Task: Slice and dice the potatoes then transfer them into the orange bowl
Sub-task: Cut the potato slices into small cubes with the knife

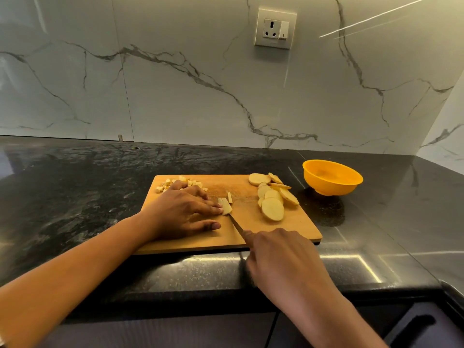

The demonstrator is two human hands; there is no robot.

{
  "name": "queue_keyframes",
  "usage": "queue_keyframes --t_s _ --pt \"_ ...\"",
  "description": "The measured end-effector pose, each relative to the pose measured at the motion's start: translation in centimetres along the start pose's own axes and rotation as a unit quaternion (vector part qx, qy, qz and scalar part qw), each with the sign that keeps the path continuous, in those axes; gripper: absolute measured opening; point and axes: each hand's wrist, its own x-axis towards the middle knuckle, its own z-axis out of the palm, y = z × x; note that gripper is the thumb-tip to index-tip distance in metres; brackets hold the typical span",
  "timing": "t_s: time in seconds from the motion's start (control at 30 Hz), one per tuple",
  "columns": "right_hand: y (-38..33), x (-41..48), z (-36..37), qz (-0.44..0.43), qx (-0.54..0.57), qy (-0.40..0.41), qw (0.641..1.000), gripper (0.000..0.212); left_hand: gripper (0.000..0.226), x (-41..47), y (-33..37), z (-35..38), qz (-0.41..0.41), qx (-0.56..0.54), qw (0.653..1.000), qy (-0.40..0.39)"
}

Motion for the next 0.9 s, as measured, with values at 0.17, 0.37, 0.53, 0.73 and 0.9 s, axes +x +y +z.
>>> queue_keyframes --t_s 0.17,0.37,0.53,0.73,0.9 --pt "2.4 0.1 -1.3 0.059 0.05 0.105 0.991 0.03 0.061 0.6 -0.5 0.6 -0.02 -0.183 0.971 0.15" --pt "4.0 5.0 1.2 0.134 0.064 0.2 0.968 0.042 0.039 4.5 -0.8 -0.7 -0.08 -0.056 0.995 0.006" --pt "4.1 5.9 3.4 0.131 0.089 0.272 0.949 0.047 0.036 5.0 -1.1 -0.3 -0.071 -0.044 0.996 -0.02" --pt "4.0 6.1 4.1 0.117 0.113 0.316 0.935 0.046 0.03 4.5 -1.2 -0.1 -0.034 -0.064 0.993 0.095" --pt "4.3 5.7 3.9 0.126 0.125 0.287 0.942 0.048 0.041 5.3 -1.3 -0.5 0.019 -0.044 0.998 0.028"
